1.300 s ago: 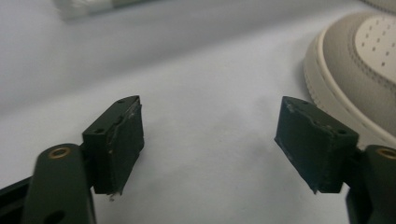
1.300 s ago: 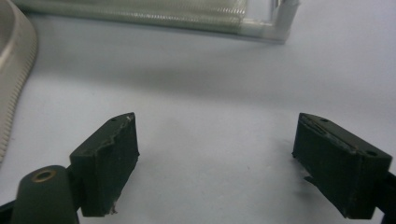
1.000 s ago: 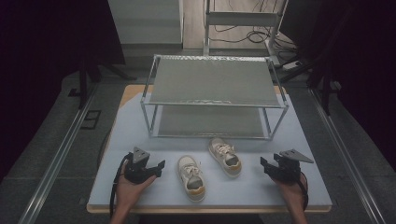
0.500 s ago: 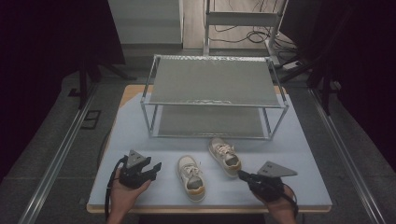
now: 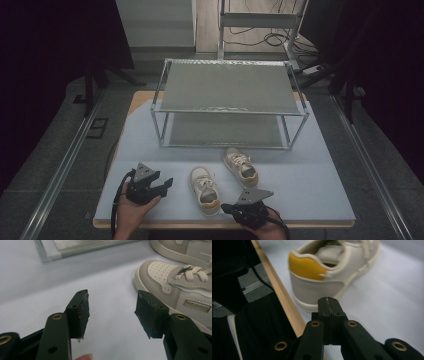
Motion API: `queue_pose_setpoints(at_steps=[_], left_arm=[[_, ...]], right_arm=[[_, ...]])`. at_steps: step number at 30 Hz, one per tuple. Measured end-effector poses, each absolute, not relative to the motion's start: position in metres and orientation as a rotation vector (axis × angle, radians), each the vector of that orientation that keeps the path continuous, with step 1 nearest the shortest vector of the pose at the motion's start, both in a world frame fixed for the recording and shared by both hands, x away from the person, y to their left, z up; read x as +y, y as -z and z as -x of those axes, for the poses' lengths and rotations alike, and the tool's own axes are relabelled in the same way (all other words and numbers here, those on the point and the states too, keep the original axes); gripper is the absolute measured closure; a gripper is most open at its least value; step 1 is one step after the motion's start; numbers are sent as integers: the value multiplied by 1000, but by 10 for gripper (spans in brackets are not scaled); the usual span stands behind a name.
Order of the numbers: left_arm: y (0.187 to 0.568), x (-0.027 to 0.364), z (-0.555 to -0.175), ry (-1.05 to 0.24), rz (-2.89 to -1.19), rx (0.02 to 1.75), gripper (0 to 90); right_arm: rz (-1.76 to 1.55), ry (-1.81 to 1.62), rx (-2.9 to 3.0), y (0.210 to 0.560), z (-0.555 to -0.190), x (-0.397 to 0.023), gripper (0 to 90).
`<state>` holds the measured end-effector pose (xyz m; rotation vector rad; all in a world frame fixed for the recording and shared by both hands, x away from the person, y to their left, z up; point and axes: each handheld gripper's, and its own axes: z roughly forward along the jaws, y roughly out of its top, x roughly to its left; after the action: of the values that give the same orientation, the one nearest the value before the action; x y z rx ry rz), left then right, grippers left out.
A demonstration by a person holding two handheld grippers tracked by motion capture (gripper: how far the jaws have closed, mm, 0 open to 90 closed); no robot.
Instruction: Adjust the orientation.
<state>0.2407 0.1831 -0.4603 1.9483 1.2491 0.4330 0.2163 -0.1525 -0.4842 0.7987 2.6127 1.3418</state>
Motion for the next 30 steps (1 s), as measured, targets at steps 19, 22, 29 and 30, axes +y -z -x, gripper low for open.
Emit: queue_pose_setpoints(at_steps=[19,22,29,30], left_arm=[[455,196,-236,-413,-1914,1261,425],[455,197,-236,-397,-1910,1256,422],[454,202,-234,-371,-1901,1250,413],[454,202,-234,-366,-1901,1249,412]], right_arm=[[-748,-1367,2604,498,-227,-78,900],[-749,-1363,2598,498,-231,-72,900],[-761,-1383,2572,494,-231,-78,898],[-758,-1387,2559,492,-230,-81,890]])
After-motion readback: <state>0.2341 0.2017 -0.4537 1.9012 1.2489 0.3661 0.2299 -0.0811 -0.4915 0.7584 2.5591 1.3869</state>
